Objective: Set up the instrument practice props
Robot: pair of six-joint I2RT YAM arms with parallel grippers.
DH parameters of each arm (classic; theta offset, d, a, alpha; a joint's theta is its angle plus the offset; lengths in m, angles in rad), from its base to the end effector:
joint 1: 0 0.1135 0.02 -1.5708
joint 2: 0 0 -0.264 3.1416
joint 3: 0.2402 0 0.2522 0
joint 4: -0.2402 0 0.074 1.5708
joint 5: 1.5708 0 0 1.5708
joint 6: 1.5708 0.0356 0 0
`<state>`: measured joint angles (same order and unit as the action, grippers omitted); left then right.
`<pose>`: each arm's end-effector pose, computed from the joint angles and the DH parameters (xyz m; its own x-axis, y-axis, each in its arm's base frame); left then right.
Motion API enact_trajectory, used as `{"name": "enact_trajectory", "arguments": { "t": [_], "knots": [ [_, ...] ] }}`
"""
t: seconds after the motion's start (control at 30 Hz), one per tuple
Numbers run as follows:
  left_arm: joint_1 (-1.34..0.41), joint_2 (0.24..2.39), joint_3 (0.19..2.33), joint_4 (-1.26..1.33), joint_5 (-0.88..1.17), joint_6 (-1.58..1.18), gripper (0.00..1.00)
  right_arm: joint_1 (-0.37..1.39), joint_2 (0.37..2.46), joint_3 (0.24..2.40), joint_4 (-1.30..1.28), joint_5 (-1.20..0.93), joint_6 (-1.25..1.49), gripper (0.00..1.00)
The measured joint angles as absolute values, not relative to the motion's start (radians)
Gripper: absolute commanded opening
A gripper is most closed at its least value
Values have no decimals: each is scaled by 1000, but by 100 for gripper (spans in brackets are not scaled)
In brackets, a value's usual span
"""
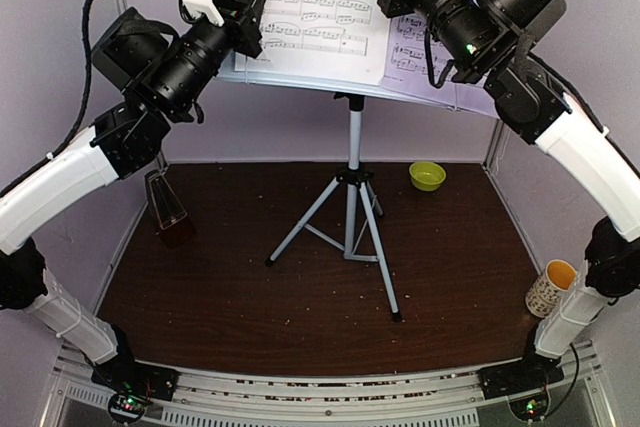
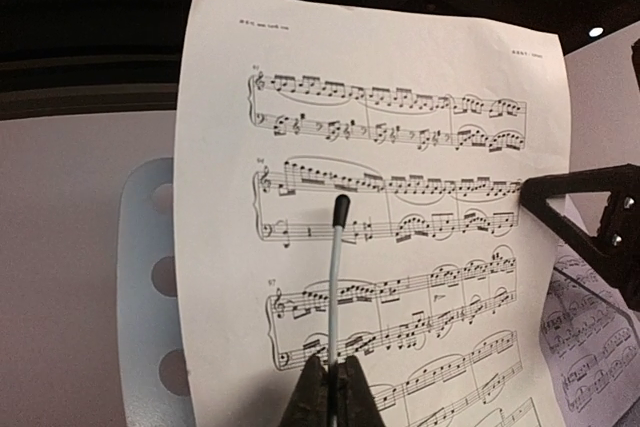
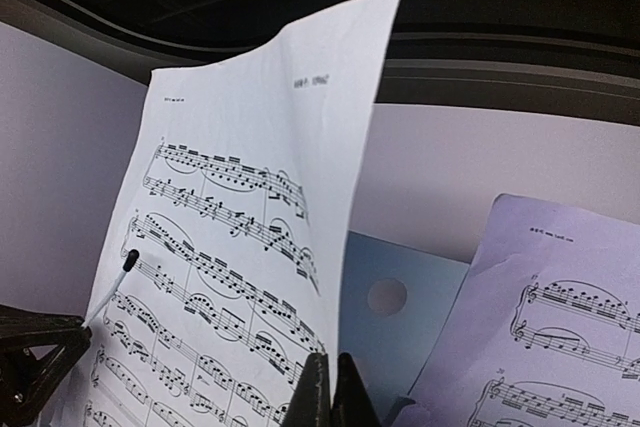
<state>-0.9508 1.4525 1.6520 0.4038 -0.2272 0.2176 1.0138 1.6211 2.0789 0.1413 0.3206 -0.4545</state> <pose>0.1846 -0.2448 0.5447 0.4698 -0.2961 -0.8316 0.5979 0.7998 0.0530 0.1763 0.2619 0.6000 0.5611 0.1128 -0.8200 -0.4693 0.8594 -0.2029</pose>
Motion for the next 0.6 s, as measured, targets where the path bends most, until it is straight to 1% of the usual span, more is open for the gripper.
{"name": "enact_trajectory", "arguments": {
  "t": [0.27,0.6],
  "knots": [
    [-951,1451,1643,420,-223,225,0,1014,1676,2139,150,262,-466,0],
    [-951,1451,1642,423,-220,236,0,1014,1703,2172,150,242,-460,0]
  ]
}}
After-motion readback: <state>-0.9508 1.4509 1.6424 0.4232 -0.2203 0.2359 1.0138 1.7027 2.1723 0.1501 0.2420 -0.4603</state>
